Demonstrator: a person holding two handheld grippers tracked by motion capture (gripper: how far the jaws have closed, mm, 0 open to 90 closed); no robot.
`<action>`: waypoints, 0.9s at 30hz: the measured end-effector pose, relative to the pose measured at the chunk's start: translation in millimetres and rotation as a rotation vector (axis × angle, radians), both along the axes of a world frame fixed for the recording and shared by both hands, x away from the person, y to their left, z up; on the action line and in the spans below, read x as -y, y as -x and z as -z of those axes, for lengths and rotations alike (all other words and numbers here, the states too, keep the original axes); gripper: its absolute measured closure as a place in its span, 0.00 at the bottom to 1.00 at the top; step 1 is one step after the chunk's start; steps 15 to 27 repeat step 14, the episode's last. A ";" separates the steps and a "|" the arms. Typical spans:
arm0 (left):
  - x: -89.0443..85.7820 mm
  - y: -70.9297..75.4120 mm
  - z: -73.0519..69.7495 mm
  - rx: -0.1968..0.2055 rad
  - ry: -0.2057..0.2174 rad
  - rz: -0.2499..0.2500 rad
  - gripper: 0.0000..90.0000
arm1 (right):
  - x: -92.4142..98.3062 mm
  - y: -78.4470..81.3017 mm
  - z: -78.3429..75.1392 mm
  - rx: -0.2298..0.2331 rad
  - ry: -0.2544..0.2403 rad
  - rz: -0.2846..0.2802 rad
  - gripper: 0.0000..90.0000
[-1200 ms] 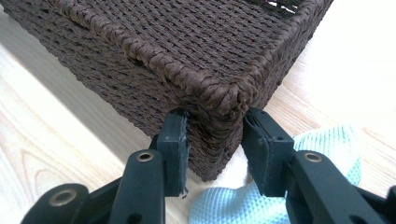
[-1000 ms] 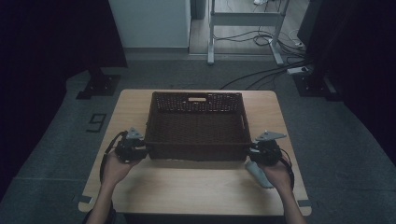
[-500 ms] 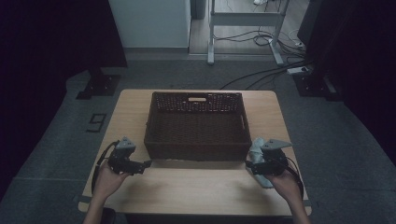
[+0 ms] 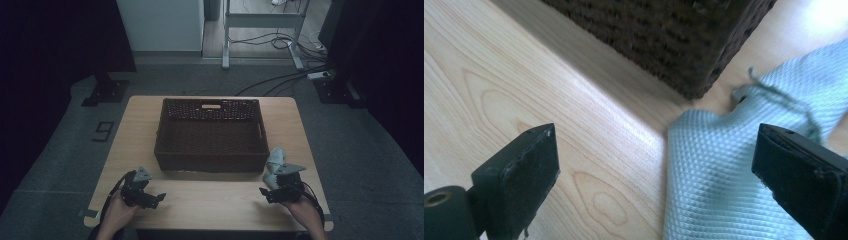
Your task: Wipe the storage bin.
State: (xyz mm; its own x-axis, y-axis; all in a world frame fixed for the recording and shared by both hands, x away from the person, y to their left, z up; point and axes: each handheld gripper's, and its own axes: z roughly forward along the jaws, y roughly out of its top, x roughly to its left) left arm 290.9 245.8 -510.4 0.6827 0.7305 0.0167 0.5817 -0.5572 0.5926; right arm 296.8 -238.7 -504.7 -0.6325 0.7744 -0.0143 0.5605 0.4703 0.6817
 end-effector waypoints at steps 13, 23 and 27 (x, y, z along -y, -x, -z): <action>3.3 -9.7 22.9 -0.118 -0.076 0.013 0.00 | -7.6 -6.1 37.1 -0.124 0.107 -0.041 0.00; 2.8 -10.1 22.9 -0.116 -0.077 0.014 0.00 | -7.7 -6.0 37.3 -0.124 0.107 -0.040 0.00; 2.8 -10.1 22.9 -0.116 -0.077 0.014 0.00 | -7.7 -6.0 37.3 -0.124 0.107 -0.040 0.00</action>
